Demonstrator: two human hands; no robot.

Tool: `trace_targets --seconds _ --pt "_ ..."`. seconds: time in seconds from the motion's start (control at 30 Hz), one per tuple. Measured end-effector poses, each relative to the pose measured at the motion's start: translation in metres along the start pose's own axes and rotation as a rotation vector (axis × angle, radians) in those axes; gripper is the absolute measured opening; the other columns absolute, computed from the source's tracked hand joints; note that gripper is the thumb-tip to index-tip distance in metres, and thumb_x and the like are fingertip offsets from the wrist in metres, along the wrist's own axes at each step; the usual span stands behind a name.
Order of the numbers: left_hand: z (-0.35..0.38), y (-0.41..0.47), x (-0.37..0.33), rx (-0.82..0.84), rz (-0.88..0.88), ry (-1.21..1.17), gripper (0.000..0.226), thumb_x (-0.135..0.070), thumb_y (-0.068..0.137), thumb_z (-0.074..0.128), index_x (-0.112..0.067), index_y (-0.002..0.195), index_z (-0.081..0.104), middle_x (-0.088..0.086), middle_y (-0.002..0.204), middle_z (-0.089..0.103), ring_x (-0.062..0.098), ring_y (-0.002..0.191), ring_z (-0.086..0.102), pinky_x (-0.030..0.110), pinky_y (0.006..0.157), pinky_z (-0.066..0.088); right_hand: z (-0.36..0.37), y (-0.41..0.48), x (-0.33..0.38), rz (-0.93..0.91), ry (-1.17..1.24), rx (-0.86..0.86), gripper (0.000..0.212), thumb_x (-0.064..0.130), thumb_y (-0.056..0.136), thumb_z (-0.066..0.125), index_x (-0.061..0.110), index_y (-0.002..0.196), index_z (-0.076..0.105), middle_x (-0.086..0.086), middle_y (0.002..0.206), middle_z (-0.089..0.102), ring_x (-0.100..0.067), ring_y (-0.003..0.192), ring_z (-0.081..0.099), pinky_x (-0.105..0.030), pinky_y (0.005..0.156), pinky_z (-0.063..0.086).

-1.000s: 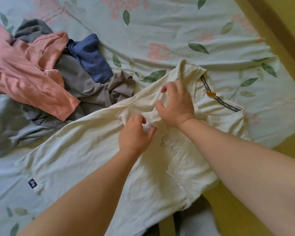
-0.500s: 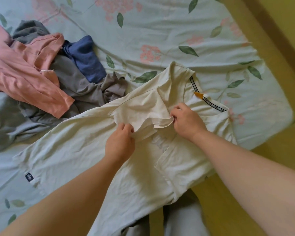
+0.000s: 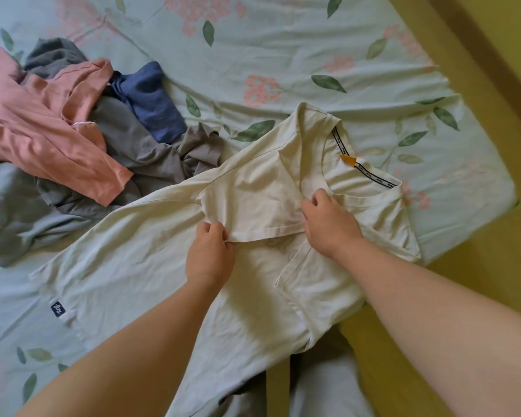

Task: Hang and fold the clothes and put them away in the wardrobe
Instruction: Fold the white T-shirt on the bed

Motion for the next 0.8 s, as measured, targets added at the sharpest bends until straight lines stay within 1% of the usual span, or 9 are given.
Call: trace_targets --seconds 0.1,0.2,0.27,0.37,0.43,0.5,0.63,0.7,0.8 --pt "-0.002 0.002 -0.003 -0.004 0.019 -0.046 0.012 -0.008 0.087 0.058 -0.017 0.087 0.051 -0.002 0.098 0.047 0.025 0.074 0.052 0.036 0.064 0.048 0.0 0.0 -0.01 0.062 0.143 0.047 0.018 0.004 0.09 0.052 0.019 0.096 0.045 -0.002 0.11 0.041 -0.024 0.083 0.049 -0.035 0.064 0.042" --pt "-0.001 0.001 -0.003 0.021 0.012 -0.052 0.013 -0.009 0.086 0.058 -0.019 0.085 0.051 -0.003 0.097 0.046 0.021 0.075 0.052 0.035 0.064 0.049 -0.001 0.004 -0.02 0.144 0.291 0.097 0.013 0.013 0.091 0.053 0.024 0.097 0.048 0.0 0.112 0.047 -0.026 0.088 0.052 -0.039 0.077 0.049" --pt "0.001 0.0 -0.002 0.047 0.012 -0.035 0.012 -0.009 0.087 0.057 -0.02 0.086 0.052 -0.003 0.098 0.045 0.021 0.076 0.053 0.036 0.065 0.051 -0.002 0.008 -0.023 0.17 0.341 0.123 0.014 0.027 0.089 0.058 0.028 0.101 0.049 0.003 0.113 0.05 -0.024 0.095 0.055 -0.039 0.08 0.05" --pt "0.003 0.001 0.0 0.065 0.01 -0.032 0.009 -0.011 0.088 0.057 -0.019 0.088 0.053 -0.004 0.1 0.045 0.02 0.077 0.053 0.036 0.065 0.051 0.0 0.012 -0.021 0.214 0.312 0.139 0.044 0.058 0.091 0.056 0.027 0.121 0.049 0.002 0.122 0.054 -0.025 0.106 0.058 -0.04 0.08 0.052" --pt "0.004 0.002 0.004 0.051 -0.018 -0.062 0.005 -0.016 0.089 0.057 -0.02 0.088 0.054 -0.005 0.1 0.046 0.017 0.077 0.054 0.035 0.066 0.05 0.0 0.016 -0.022 0.321 0.382 0.072 0.057 0.062 0.095 0.048 0.021 0.134 0.045 -0.004 0.13 0.057 -0.031 0.116 0.058 -0.041 0.083 0.049" --pt "0.003 0.005 0.008 0.008 -0.087 -0.141 0.002 -0.022 0.089 0.055 -0.021 0.088 0.054 -0.005 0.096 0.049 0.013 0.077 0.054 0.034 0.066 0.045 0.0 0.022 -0.022 0.426 0.502 0.012 0.055 0.06 0.098 0.046 0.018 0.133 0.048 -0.007 0.131 0.059 -0.032 0.116 0.057 -0.038 0.08 0.043" --pt "-0.005 0.015 0.019 -0.102 -0.343 -0.458 0.018 -0.035 0.092 0.052 -0.02 0.101 0.054 -0.006 0.091 0.061 0.018 0.086 0.061 0.033 0.063 0.041 -0.011 0.045 -0.014 0.47 0.65 -0.066 0.042 0.064 0.094 0.05 0.024 0.108 0.053 -0.006 0.121 0.057 -0.024 0.097 0.056 -0.034 0.078 0.043" --pt "-0.01 0.025 0.022 -0.146 -0.441 -0.573 0.025 -0.045 0.092 0.055 -0.023 0.103 0.054 -0.007 0.093 0.063 0.019 0.09 0.063 0.034 0.069 0.044 -0.024 0.061 -0.011 0.489 0.748 -0.123 0.047 0.066 0.092 0.052 0.023 0.111 0.056 -0.007 0.123 0.055 -0.024 0.098 0.056 -0.035 0.083 0.047" --pt "-0.017 0.043 0.027 -0.205 -0.61 -0.718 0.032 -0.055 0.089 0.056 -0.024 0.097 0.057 0.001 0.097 0.068 0.026 0.094 0.065 0.041 0.088 0.053 -0.046 0.094 -0.009 0.505 0.76 -0.18 0.053 0.061 0.092 0.054 0.016 0.12 0.06 -0.008 0.124 0.055 -0.028 0.107 0.057 -0.041 0.094 0.05"
Point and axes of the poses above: each hand's wrist, its own y-axis towards the middle knuckle, its own z-axis out of the palm, x = y × z, the point moved 7 cm from there along y, towards the middle knuckle
